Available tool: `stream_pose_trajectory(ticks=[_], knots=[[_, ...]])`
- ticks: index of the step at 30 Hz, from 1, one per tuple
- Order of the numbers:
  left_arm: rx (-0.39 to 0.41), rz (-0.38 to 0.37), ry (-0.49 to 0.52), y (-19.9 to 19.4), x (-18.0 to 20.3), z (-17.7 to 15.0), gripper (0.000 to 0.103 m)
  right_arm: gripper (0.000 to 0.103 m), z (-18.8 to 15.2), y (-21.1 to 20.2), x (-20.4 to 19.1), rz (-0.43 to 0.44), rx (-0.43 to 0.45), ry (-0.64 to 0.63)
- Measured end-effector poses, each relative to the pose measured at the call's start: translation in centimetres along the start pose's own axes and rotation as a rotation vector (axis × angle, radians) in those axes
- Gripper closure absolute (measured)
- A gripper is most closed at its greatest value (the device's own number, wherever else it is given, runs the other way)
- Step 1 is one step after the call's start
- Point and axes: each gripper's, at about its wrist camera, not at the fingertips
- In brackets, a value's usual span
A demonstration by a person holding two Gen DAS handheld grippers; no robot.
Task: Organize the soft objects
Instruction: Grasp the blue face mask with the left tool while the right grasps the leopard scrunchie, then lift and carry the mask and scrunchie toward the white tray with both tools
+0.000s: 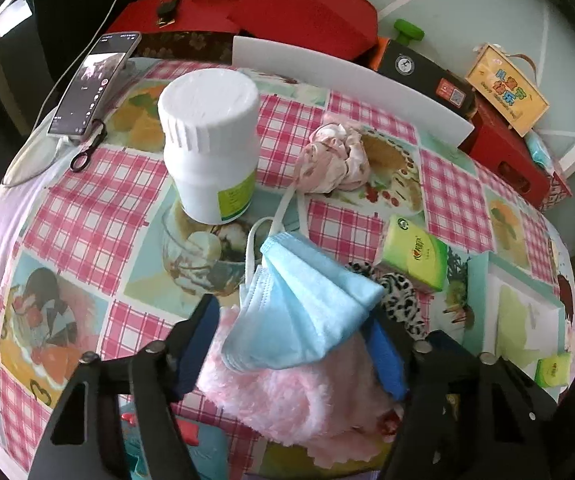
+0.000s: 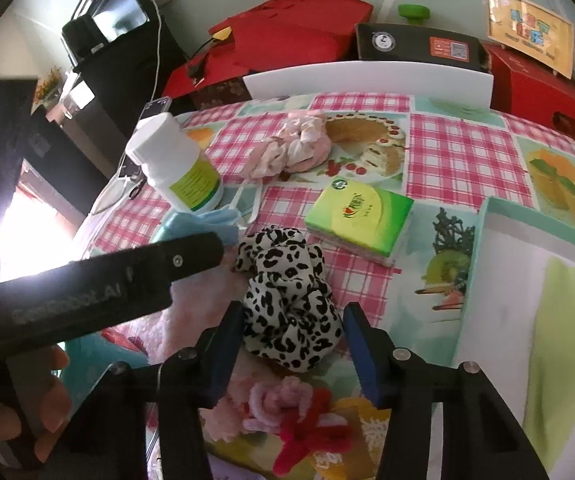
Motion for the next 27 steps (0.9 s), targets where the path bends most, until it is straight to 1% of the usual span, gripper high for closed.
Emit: stream_pose_trajectory(ticks=[3,4,8,10,11,12,13,16,19,27], knots=[[-0.002,-0.001,-0.004,0.1,0.0,-0.1,0.042,0.053,-0.1,-0.1,0.5,0.011,0.001,0.020],[-0.003,-0.001,-0.005,0.1,-0.1,-0.1,0.047,0.056,-0.1,-0.1,0.6,0.014,0.001,0.024],[0.006,-0.002,-0.022,0.1,-0.3,-0.1,0.057,0.061,-0.2,-0.1,0.7,0.019,-0.001,0.023],[0.013,-0.002,-0.032,-0.1,-0.5,-0.1,0.067,0.063,-0.2,0.0,0.7,0.024,-0.002,0.025],[0.015,-0.002,-0.036,-0.2,-0.6,-0.1,0.069,0.065,-0.2,0.0,0.7,0.028,-0.003,0.026],[0.018,-0.001,-0.039,-0.2,-0.7,-0.1,0.074,0.067,-0.2,0.1,0.7,0.031,-0.005,0.025],[0.020,-0.001,-0.041,-0.2,-0.8,-0.1,0.078,0.068,-0.3,0.1,0.7,0.032,-0.006,0.025],[0.029,0.000,-0.049,-0.4,-0.9,-0.1,0.083,0.071,-0.3,0.1,0.6,0.033,-0.008,0.021],[0.034,0.004,-0.048,-0.4,-0.9,-0.1,0.087,0.071,-0.3,0.2,0.6,0.038,-0.009,0.023],[0.054,0.011,-0.055,-0.9,-1.2,-0.1,0.090,0.071,-0.3,0.3,0.8,0.046,-0.010,0.032]])
Point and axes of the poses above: each gripper's, at about its wrist camera, not at the fingertips, and y roughly the way its jaws point, x to its right, z to its top, and after that the axes turned 3 degrees about -x, right-handed
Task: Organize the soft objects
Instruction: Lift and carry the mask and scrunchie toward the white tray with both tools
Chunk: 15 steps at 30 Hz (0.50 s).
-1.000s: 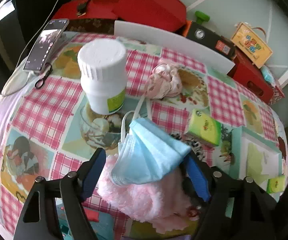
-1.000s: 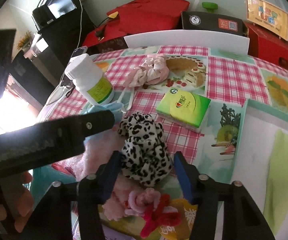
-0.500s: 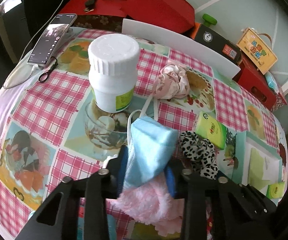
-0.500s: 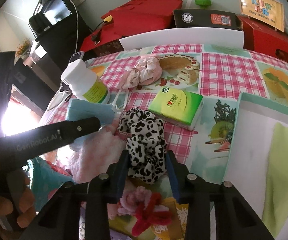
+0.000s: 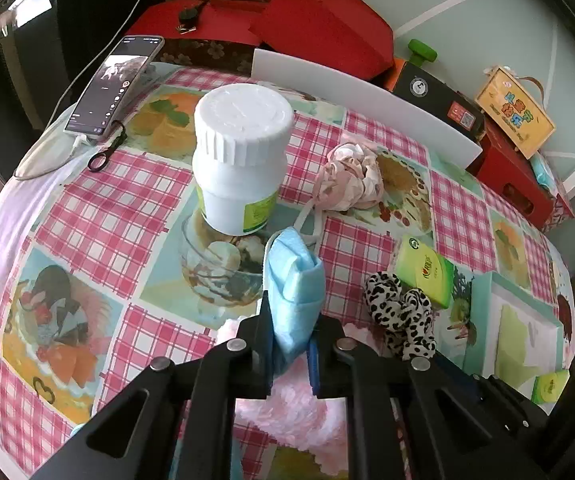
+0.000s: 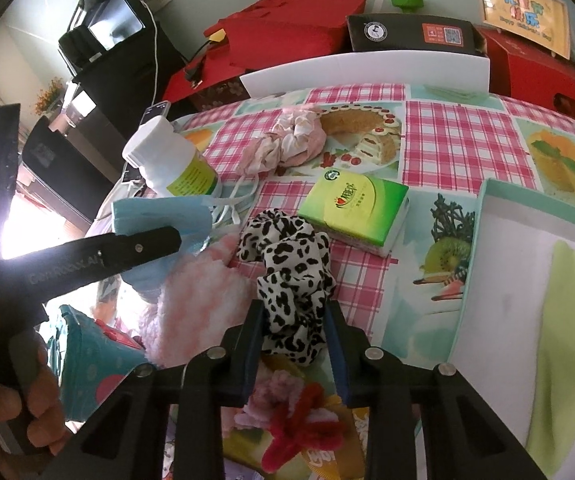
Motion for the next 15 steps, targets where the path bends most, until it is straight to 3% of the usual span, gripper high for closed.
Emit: stream_pose_trajectory(ticks=[15], knots=[[0.064,-0.010,-0.019,-1.7,-0.6,0.0,0.091,0.082,0.1,-1.3,0.0,0.001,0.037,0.001]])
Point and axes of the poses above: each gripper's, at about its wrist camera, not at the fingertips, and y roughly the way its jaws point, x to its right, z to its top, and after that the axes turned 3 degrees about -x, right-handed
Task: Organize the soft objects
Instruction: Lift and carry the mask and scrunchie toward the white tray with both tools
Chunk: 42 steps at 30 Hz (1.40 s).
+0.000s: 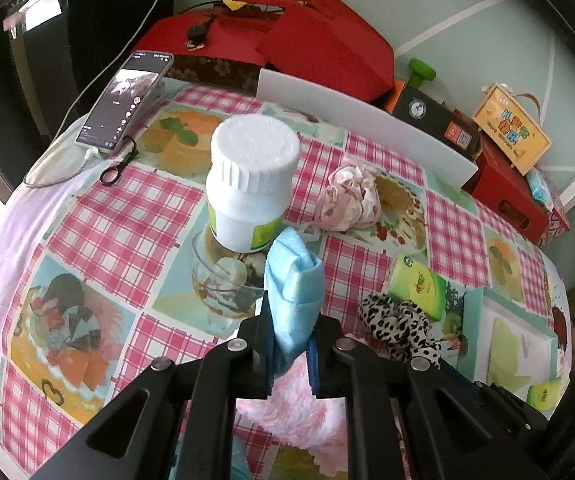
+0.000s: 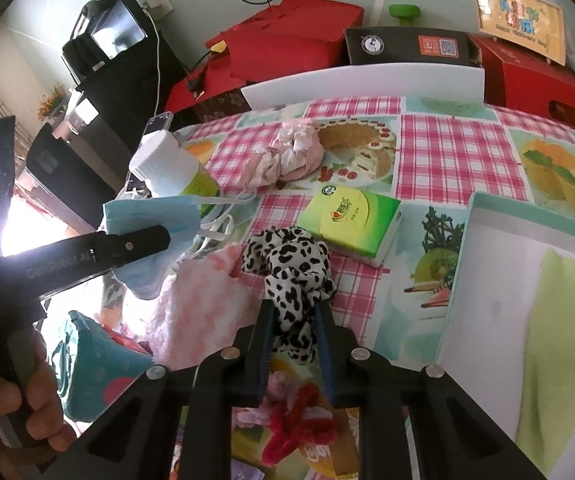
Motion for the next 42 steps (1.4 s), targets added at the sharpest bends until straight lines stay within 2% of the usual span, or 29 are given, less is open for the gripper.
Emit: stream_pose_trajectory(ticks=[4,21,33,42], knots=[[0.020,-0.010,0.001,-0.8,0.1,0.1,0.091,0.087,0.0,-0.5,0.0,0.004,0.013,0.000],[0.090,-0.039,0.007,-3.4,0.1,0.3,0.091,0.090,0.2,-2.6,-0.8,0.019,0.072,-0.021],[0.215,-0.090,0.070,-8.4,2.3,0.1,0.091,0.090,0.6,-8.1,-2.0,0.016,0.212,-0.046],[0.252,-0.145,0.143,-10.3,5.2,-0.5,0.091,0.090,0.4,-12.1,-0.9,-0.015,0.301,-0.017]])
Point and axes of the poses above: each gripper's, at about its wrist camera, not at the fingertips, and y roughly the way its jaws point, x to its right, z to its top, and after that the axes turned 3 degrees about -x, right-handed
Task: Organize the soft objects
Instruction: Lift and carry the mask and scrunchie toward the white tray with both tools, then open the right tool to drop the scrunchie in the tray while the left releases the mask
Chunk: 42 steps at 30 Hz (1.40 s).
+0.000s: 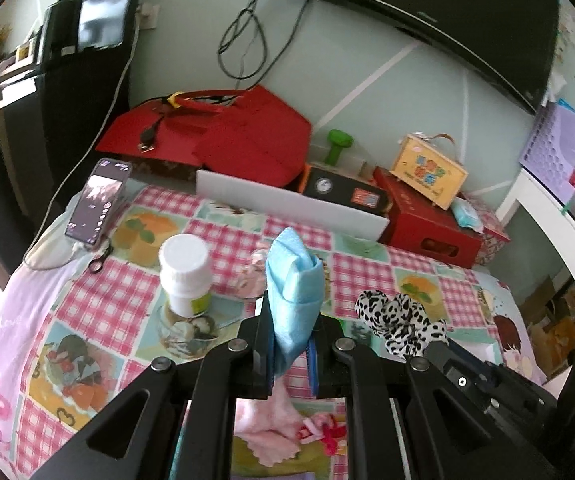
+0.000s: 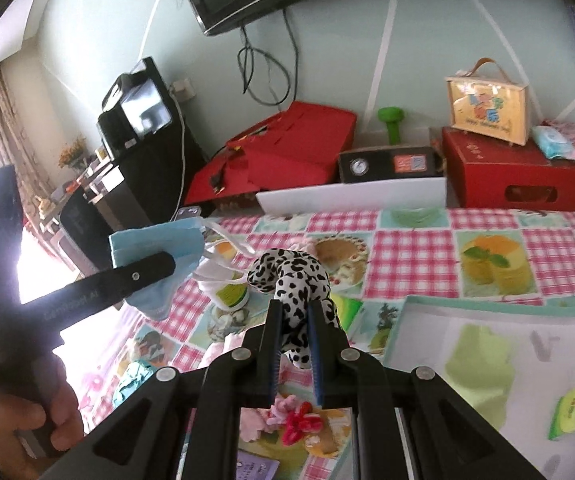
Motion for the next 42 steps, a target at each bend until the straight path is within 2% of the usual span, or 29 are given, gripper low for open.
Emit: stream_pose_trajectory(ticks=[10,16,19,28,36,42], knots=[[-0.019,-0.061,0.087,0.7,4.0,-0.8,0.091,0.090,0.3,-3.1,4.8,-0.103,0.052,0.104],[-0.043,-0.097,0.150,1.5,6.9,-1.5,0.091,0.090,0.1,-5.6,8.6,-0.197,0.092,0.182],[-0.051,-0.127,0.195,1.8,8.7,-2.1,0.091,0.090,-0.2,-7.1,10.8,-0.273,0.112,0.218],[-0.110,-0.210,0.313,3.4,14.2,-4.4,0.091,0.090,-1.3,-10.4,15.6,-0.413,0.135,0.320],[-0.156,-0.222,0.390,5.6,17.2,-6.7,0.091,0.090,-2.1,-10.7,17.4,-0.450,0.117,0.364],[-0.172,-0.194,0.405,7.6,17.6,-7.6,0.091,0.090,-2.5,-8.9,18.1,-0.442,0.075,0.377]])
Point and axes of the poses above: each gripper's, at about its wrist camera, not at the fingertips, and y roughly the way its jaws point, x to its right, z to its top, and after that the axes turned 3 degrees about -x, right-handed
